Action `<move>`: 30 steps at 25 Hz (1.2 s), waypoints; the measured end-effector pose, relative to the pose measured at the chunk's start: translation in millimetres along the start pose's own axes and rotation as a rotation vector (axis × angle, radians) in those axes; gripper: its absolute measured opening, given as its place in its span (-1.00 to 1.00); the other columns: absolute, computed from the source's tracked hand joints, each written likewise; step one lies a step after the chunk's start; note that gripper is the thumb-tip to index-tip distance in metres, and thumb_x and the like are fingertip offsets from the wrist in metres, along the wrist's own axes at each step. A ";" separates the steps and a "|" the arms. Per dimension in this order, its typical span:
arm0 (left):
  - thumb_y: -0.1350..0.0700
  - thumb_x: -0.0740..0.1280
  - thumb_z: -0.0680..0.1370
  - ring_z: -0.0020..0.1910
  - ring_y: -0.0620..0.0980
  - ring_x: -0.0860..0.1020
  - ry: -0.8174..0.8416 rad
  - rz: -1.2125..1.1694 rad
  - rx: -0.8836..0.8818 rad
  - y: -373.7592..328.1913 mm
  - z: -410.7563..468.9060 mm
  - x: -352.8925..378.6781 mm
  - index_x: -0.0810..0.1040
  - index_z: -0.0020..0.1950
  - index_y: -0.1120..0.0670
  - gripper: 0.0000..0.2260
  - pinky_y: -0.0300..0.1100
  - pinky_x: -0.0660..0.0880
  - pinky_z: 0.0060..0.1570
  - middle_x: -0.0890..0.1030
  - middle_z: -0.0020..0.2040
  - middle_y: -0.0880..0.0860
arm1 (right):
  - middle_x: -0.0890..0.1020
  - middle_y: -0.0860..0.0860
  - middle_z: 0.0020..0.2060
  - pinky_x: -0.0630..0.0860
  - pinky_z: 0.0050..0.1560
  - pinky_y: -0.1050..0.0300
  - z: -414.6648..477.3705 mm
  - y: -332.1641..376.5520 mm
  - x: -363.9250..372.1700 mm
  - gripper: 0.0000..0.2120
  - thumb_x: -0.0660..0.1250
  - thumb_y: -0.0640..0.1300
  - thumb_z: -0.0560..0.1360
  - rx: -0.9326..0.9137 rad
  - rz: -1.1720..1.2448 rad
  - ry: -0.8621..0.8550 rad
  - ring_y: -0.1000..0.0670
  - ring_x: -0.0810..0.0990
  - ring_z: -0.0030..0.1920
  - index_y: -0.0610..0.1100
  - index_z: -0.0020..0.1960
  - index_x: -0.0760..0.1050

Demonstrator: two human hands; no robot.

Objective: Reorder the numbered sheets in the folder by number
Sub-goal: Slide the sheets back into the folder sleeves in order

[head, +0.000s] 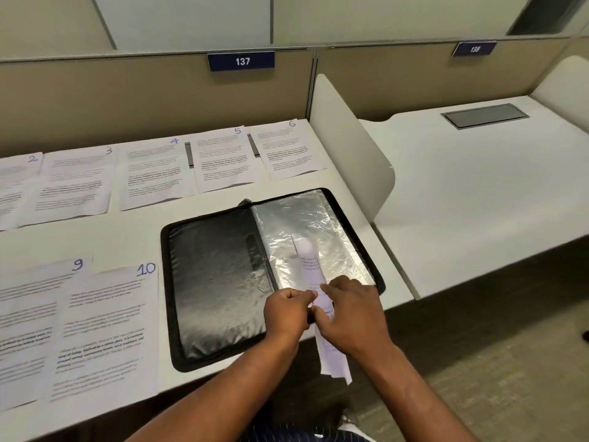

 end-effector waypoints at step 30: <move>0.01 0.27 0.61 -0.01 0.10 0.56 0.059 1.369 0.683 12.7 32.7 72.5 0.64 0.04 0.07 -0.80 -0.07 0.46 -0.16 0.62 -0.02 0.06 | 0.62 0.07 0.12 0.52 -0.09 0.30 -80.3 -128.7 -1.4 -0.74 0.42 -0.14 0.55 0.179 0.367 -0.010 0.10 0.64 -0.01 -0.04 0.24 0.62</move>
Point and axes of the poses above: each hand's wrist, its own z-axis towards the middle knuckle, its own x-axis out of the palm, y = z × x, the point moved 4 cm from there along z, towards the middle knuckle
